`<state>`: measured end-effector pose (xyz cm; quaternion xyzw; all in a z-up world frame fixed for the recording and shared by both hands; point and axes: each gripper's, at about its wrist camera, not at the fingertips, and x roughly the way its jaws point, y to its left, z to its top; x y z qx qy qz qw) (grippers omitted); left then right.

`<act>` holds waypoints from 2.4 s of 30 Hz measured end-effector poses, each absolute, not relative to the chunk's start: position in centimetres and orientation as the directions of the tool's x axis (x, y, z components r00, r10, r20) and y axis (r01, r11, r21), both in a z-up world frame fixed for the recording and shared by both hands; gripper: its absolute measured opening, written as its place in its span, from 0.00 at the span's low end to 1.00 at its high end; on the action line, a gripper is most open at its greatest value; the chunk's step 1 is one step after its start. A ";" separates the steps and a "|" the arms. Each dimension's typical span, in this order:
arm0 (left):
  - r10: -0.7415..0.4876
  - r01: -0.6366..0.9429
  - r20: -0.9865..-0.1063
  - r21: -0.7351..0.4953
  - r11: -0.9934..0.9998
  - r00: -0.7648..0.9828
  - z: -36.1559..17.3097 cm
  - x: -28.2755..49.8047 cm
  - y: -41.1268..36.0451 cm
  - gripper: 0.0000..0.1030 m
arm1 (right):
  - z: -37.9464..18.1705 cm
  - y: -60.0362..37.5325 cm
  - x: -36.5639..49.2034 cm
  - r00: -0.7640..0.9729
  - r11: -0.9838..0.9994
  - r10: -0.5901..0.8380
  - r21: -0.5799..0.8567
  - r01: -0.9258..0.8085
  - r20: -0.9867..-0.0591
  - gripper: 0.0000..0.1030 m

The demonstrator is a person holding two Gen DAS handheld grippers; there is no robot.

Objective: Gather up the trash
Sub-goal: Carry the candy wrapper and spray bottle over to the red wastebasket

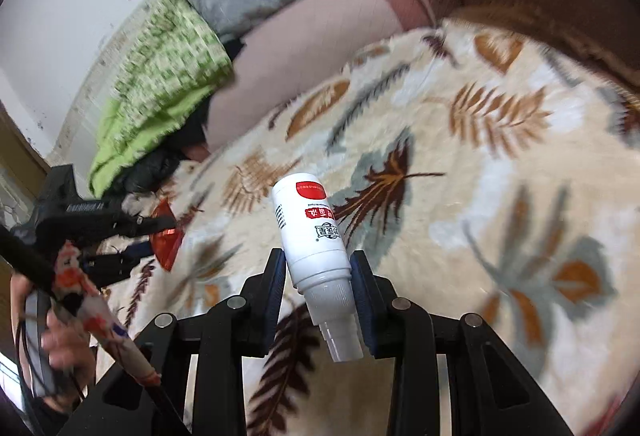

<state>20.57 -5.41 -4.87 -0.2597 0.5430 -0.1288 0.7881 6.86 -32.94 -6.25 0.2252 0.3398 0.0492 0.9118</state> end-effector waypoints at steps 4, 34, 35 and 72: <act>-0.494 0.068 -0.750 -0.521 0.851 0.439 -1.2 12.5 -7.7 0.25 | -2.9 -33.5 0.9 0.816 0.892 0.214 0.447 0.061 -0.537 0.34; -0.522 0.473 -0.609 -0.259 0.842 0.597 8.5 -13.7 -17.9 0.25 | 3.7 -40.7 -26.4 0.936 0.876 -0.052 0.434 0.210 -0.347 0.35; -0.530 0.483 -0.607 -0.259 0.837 0.592 8.7 -13.9 -18.2 0.25 | 3.8 -41.0 -26.7 0.937 0.875 -0.062 0.433 0.217 -0.345 0.35; -0.640 0.748 -0.702 -0.232 0.621 0.313 5.3 -16.6 -36.2 0.25 | 0.1 -51.3 -34.1 0.882 0.736 -0.271 0.508 0.448 -0.385 0.35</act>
